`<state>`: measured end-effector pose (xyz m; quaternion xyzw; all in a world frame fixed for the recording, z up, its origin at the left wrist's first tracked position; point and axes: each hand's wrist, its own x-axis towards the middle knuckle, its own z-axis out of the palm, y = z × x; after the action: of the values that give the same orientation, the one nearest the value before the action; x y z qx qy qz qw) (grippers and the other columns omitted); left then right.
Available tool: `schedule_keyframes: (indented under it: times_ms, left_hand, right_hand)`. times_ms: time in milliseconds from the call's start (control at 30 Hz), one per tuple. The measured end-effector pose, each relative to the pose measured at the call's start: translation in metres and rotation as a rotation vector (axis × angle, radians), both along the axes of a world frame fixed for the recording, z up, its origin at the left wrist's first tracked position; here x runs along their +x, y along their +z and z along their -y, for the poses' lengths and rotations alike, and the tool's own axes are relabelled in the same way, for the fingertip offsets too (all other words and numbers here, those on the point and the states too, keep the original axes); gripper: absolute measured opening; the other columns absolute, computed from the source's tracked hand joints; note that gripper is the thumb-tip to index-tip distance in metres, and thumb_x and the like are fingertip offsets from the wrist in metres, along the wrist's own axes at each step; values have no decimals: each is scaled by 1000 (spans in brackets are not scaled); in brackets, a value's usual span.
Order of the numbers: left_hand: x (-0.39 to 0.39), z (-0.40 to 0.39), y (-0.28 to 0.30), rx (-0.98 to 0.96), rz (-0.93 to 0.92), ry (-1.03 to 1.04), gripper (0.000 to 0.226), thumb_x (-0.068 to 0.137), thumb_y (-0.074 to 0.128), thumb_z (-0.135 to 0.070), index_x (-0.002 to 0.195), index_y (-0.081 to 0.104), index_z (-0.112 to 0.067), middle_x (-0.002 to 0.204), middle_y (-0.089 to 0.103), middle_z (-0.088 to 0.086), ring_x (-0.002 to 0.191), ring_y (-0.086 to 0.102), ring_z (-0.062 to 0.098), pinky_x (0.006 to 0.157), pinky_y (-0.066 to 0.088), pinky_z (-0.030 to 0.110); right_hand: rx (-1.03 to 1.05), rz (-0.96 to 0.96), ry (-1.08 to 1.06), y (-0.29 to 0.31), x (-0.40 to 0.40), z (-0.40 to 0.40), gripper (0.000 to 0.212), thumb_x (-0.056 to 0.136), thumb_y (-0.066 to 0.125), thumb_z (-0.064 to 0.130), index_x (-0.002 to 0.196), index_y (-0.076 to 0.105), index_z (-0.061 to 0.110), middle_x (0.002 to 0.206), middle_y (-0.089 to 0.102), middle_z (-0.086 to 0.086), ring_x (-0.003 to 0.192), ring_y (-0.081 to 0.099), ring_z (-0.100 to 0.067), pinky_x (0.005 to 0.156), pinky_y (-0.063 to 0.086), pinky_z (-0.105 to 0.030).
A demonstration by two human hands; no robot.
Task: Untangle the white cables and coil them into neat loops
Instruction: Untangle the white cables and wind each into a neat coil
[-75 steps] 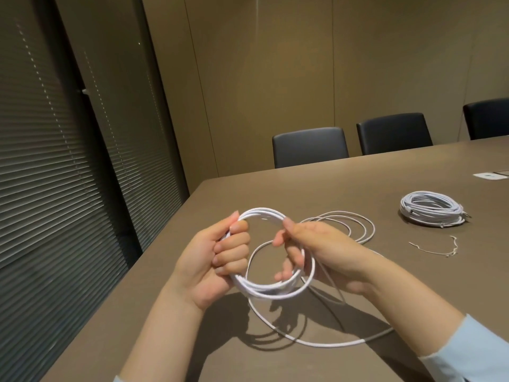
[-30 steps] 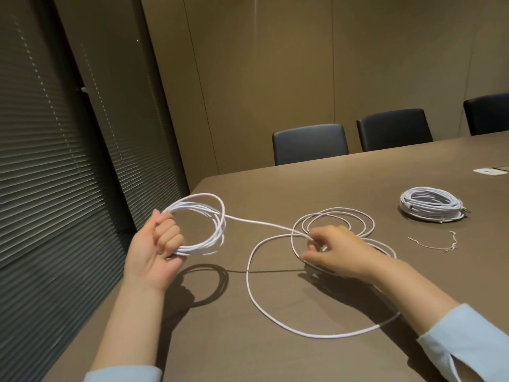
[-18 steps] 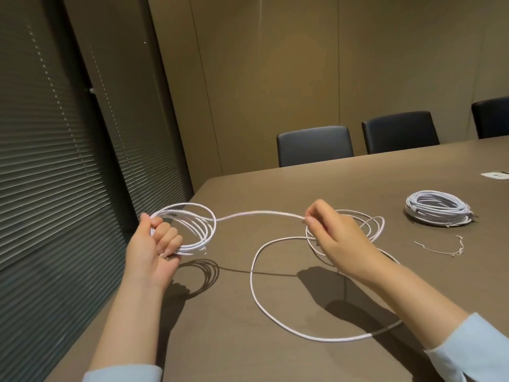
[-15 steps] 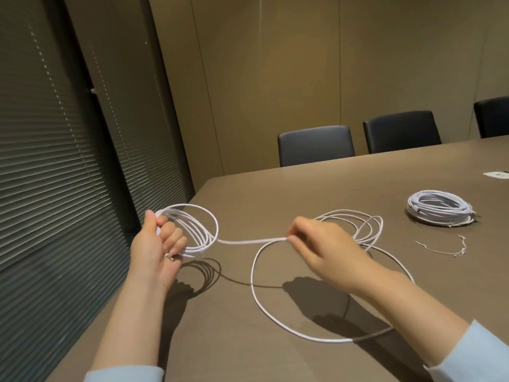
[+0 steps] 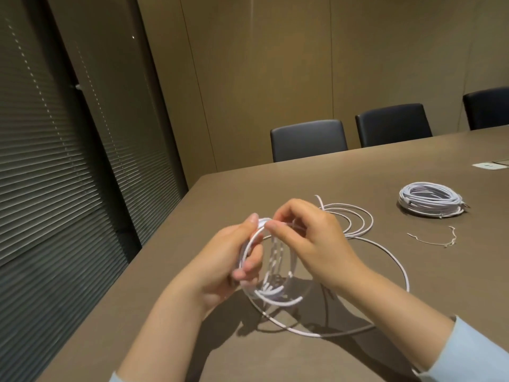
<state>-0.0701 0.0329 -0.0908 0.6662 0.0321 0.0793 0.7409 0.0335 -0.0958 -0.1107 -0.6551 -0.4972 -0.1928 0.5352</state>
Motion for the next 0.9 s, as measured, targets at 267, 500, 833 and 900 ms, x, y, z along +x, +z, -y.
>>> schedule_keyframes:
  times_ms: [267, 500, 833, 900]
  left_hand:
    - [-5, -17, 3, -375, -133, -302, 42, 98, 48, -42, 70, 55, -11, 34, 22, -8, 25, 18, 2, 31, 16, 15]
    - [-11, -82, -2, -668, 149, -515, 43, 107, 32, -35, 82, 55, -9, 48, 35, -4, 38, 31, 8, 42, 25, 22]
    - [-27, -131, -19, -893, 424, -270, 31, 100, 49, -18, 74, 58, -4, 44, 42, 2, 37, 29, 7, 40, 34, 26]
    - [-30, -136, -20, -956, 482, -275, 38, 103, 43, -19, 73, 57, -2, 45, 44, 4, 38, 30, 8, 41, 34, 28]
  right_hand:
    - [-2, -267, 67, 3, 14, 8, 42, 71, 68, 57, 73, 57, 16, 49, 46, 13, 49, 38, -3, 52, 32, -17]
    - [-333, -311, 29, -10, 48, 22, 55, 88, 55, 59, 52, 53, 18, 49, 45, 2, 51, 46, -15, 60, 38, -32]
    - [-539, 71, -401, -17, 68, 26, 30, 98, 43, 41, 80, 53, 19, 77, 62, 3, 78, 54, -22, 81, 36, -36]
    - [-539, 129, -505, -16, 72, 29, 29, 100, 41, 39, 80, 50, 19, 79, 57, 5, 84, 50, -23, 81, 35, -37]
